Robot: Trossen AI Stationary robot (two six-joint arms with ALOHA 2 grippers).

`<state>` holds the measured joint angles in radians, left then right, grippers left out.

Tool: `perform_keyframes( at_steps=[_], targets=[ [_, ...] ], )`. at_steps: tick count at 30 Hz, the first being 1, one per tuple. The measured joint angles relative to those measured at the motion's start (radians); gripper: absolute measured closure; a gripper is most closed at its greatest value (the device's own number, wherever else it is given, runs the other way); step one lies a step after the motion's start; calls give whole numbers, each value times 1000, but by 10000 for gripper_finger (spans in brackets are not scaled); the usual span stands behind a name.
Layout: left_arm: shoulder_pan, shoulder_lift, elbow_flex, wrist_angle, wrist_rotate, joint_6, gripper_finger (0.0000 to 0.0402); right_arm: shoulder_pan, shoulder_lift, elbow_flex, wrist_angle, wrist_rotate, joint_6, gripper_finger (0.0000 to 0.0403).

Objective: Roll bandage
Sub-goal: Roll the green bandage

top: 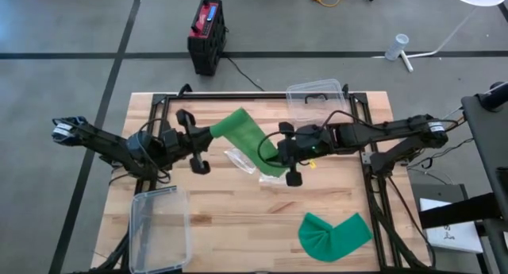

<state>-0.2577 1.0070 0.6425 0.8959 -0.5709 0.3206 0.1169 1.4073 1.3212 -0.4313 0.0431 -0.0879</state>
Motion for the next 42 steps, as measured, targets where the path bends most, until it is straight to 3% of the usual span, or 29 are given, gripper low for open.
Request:
perform_keyframes(
  at_steps=[15,24,29,37,42],
  targets=[
    [60,5,-3,-107,-144,90,397,92,-8,84,3,-79,13,403],
    [67,5,-4,-139,-146,91,397,95,-5,123,18,-153,14,403],
    [78,7,-4,-158,-150,92,397,95,-5,131,94,-254,49,403],
    [89,108,-9,-164,-150,90,397,77,-3,131,273,-270,144,403],
    [90,207,-9,-162,-152,81,397,33,-4,131,304,-226,181,403]
  ],
)
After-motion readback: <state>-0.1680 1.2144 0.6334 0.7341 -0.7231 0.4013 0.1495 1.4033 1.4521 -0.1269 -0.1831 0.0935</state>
